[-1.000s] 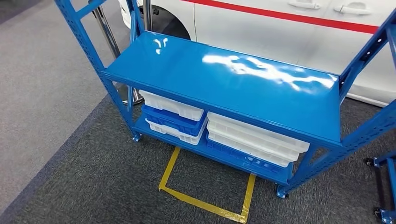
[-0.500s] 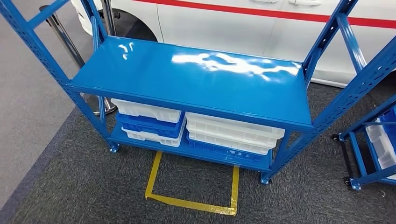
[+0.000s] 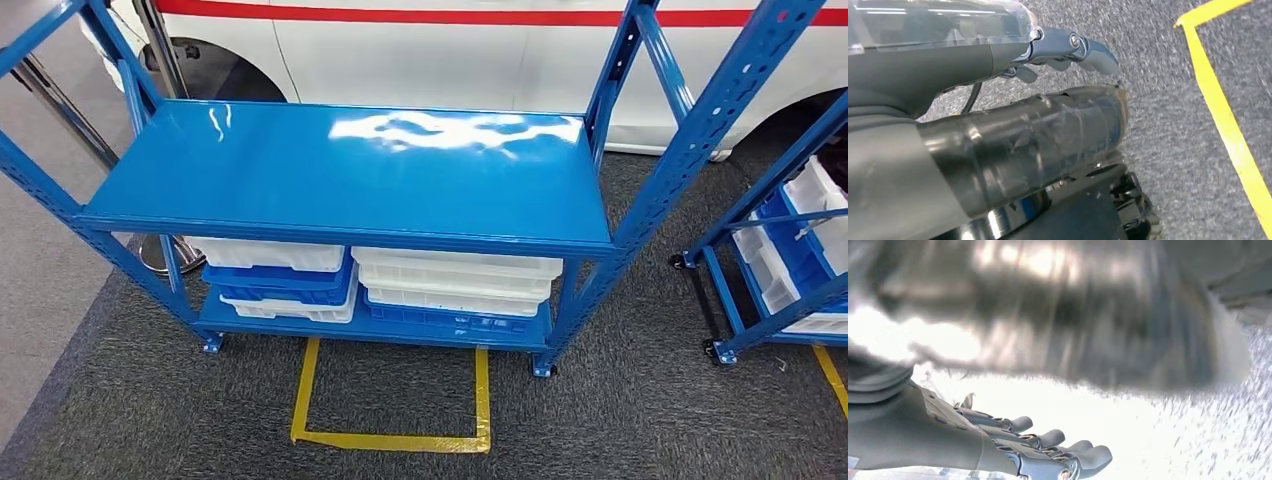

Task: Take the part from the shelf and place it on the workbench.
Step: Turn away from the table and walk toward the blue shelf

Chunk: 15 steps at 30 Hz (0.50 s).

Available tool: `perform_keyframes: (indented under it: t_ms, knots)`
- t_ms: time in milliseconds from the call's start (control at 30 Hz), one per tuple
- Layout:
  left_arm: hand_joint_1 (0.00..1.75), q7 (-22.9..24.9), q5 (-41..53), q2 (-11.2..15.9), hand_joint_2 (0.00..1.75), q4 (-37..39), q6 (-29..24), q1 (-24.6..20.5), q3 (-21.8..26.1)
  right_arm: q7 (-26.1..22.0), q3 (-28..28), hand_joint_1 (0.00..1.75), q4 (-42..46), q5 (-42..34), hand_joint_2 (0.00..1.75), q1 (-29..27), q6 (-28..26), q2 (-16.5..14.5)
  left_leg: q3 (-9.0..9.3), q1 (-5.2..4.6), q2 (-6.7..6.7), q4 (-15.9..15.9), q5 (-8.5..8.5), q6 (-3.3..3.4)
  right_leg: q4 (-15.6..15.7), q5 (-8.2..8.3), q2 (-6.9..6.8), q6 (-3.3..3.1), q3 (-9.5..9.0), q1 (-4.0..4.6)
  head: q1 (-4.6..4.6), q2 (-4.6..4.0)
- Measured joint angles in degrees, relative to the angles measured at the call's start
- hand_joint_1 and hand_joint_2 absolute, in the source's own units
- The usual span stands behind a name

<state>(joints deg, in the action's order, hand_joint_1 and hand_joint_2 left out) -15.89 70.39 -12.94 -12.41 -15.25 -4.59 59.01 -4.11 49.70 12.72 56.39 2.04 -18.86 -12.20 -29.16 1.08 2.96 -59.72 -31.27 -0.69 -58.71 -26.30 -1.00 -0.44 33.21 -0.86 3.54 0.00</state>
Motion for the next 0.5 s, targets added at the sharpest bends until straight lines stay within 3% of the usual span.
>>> perform_keyframes:
  t_ms: [67, 133, 167, 200, 267, 333, 400, 500]
  knots:
    - [0.0, 0.04, 0.01, 0.01, 0.0, 0.0, -0.01, 0.19, 0.0, 0.38, -0.08, 0.0, 0.0, 0.19, 1.75, 0.15, -0.31, -0.07, -3.21, 0.11, -1.84, -6.66, -3.54, -0.31, 0.19, 0.03, 0.27, -0.76, -0.11, 0.01, -0.08, 0.0]
    - [0.0, 0.09, 0.02, 0.01, 0.0, 0.0, -0.01, 0.42, 0.0, 0.43, -0.1, 0.0, 0.0, 0.17, 1.75, 0.25, -0.17, -0.12, -6.75, 0.17, -2.38, -13.43, -5.78, -0.72, 0.11, -0.08, 0.67, -1.23, -0.14, 0.18, -0.1, 0.0]
    - [0.0, 0.1, 0.03, 0.01, 0.0, 0.0, -0.01, 0.52, 0.0, 0.34, -0.1, 0.0, 0.0, 0.17, 1.75, 0.26, -0.12, -0.13, -7.4, 0.26, -2.44, -14.29, -5.29, -0.97, 0.05, -0.17, 0.93, -1.31, -0.22, 0.2, -0.1, 0.0]
    - [0.0, 0.1, 0.03, 0.01, 0.0, 0.0, -0.01, 0.57, 0.0, 0.21, -0.1, 0.0, 0.0, 0.17, 1.75, 0.26, -0.1, -0.13, -6.97, 0.41, -2.45, -12.85, -3.69, -1.2, -0.06, -0.27, 1.22, -1.31, -0.31, 0.18, -0.1, 0.0]
    - [0.0, 0.08, 0.03, 0.02, 0.0, 0.0, 0.0, 0.6, 0.0, -0.07, -0.1, 0.0, 0.0, 0.21, 1.75, 0.28, -0.1, -0.13, -3.97, 0.86, -2.48, -5.5, 0.57, -1.66, -0.56, -0.61, 1.71, -1.05, -0.41, 0.15, -0.1, 0.0]
    - [0.0, 0.02, 0.05, 0.02, 0.87, 0.0, 0.01, 0.52, 0.0, -0.1, -0.1, 0.0, 0.0, 0.25, 1.75, 0.34, -0.11, -0.13, -1.74, 1.01, -2.69, 0.03, 2.49, -1.4, -1.41, -1.16, 2.1, -0.49, -0.18, 0.43, -0.09, 0.0]
    - [0.0, -0.05, 0.11, 0.01, 1.75, 0.0, -0.17, 0.47, 0.0, 0.21, -0.09, 0.0, 0.0, 0.28, 1.75, 0.38, -0.16, -0.13, -1.41, 0.82, -2.85, 1.02, 2.36, -0.71, -1.83, -1.44, 2.27, -0.1, -0.02, 0.65, -0.09, 0.0]
    - [0.0, -0.11, 0.36, 0.02, 1.75, 0.0, -0.84, 0.47, 0.0, 1.02, -0.06, 0.0, 0.01, 0.32, 1.75, 0.41, -0.26, -0.11, -1.37, 0.54, -2.84, 0.98, 2.37, -0.4, -1.56, -1.29, 2.27, 0.16, -0.15, 0.51, -0.13, 0.0]
